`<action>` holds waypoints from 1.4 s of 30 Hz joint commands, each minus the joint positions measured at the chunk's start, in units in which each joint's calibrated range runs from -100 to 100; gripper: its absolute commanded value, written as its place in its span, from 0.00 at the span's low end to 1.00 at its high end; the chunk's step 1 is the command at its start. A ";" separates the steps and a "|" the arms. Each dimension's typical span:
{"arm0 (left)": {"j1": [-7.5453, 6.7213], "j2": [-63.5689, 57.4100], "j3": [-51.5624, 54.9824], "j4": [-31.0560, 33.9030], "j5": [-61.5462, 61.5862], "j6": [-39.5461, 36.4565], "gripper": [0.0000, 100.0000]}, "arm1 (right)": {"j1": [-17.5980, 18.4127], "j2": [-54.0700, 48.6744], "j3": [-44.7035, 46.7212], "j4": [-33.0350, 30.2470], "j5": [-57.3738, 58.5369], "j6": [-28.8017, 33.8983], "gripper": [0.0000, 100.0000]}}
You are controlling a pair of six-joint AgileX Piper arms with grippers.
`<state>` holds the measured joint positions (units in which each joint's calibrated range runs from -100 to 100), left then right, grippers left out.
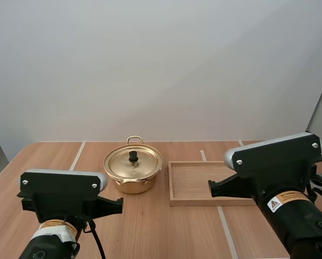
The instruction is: Open the pot, put the grape inside, and close it
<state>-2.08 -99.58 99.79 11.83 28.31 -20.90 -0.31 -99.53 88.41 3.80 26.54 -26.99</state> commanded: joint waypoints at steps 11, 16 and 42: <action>0.11 -0.42 0.21 -14.94 2.52 17.57 0.00 | -0.20 -0.47 11.59 1.37 -10.66 2.42 0.00; 0.11 -0.42 0.21 -14.10 2.52 17.66 0.00 | -0.20 -0.47 11.59 3.95 -5.98 2.42 0.00; 2.48 -0.42 0.21 -14.53 2.35 17.30 0.00 | -0.20 -0.47 11.59 5.73 5.26 2.42 0.00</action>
<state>0.26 -99.58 99.92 -1.67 31.19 -3.15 -0.31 -99.64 99.96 9.37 31.71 -24.60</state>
